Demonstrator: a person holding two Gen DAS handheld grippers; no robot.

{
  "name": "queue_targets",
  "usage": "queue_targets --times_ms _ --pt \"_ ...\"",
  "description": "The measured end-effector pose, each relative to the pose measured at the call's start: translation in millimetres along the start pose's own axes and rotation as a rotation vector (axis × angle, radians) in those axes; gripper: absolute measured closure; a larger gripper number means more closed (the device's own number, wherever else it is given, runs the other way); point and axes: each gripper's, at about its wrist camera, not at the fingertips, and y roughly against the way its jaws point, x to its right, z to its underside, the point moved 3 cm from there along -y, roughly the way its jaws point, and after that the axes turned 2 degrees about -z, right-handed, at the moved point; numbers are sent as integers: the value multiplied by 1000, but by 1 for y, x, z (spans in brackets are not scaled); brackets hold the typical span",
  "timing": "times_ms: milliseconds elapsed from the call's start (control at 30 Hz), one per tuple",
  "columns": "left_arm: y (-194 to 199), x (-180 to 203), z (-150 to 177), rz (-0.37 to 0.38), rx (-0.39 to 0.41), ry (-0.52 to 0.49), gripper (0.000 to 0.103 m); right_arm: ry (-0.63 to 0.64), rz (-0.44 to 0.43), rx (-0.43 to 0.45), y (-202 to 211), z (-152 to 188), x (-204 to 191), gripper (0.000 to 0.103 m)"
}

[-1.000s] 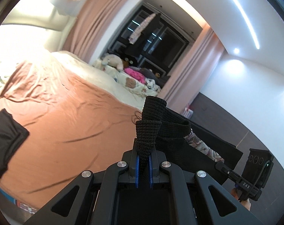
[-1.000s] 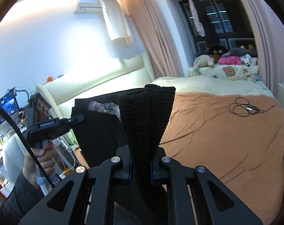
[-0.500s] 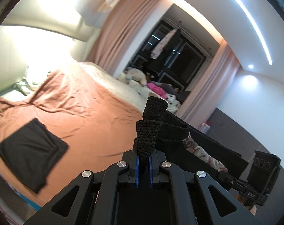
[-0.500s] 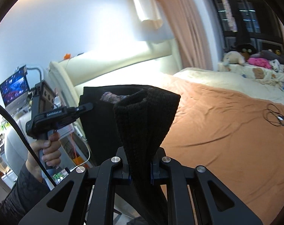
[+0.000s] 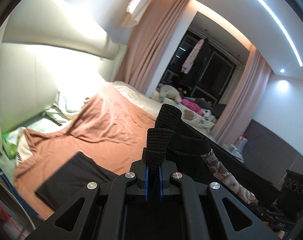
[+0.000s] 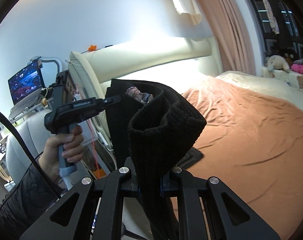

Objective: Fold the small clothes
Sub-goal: 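Lift the black garment with both grippers and carry it toward the bed's headboard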

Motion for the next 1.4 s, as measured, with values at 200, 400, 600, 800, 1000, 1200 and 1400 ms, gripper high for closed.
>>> queue_targets --times_ms 200,400,600,800,1000,1200,1400 --pt "-2 -39 -19 -76 5 -17 96 3 -51 -21 -39 -1 0 95" --pt "-1 -74 -33 -163 -17 -30 96 13 -121 -61 -72 -5 1 95" --pt "1 -110 -37 -244 -19 -2 96 -3 -169 -106 -98 -10 10 95" --pt "-23 -138 -39 -287 -44 15 96 -27 -187 -140 -117 -14 32 95" --pt "-75 -170 -32 -343 -67 54 96 -44 -147 -178 -145 -16 74 95" --pt "-134 -195 -24 -350 -107 98 96 -38 -128 -238 -175 -24 111 95" --pt "-189 -203 -15 -366 -177 82 96 -68 -96 -278 -201 -19 145 95"
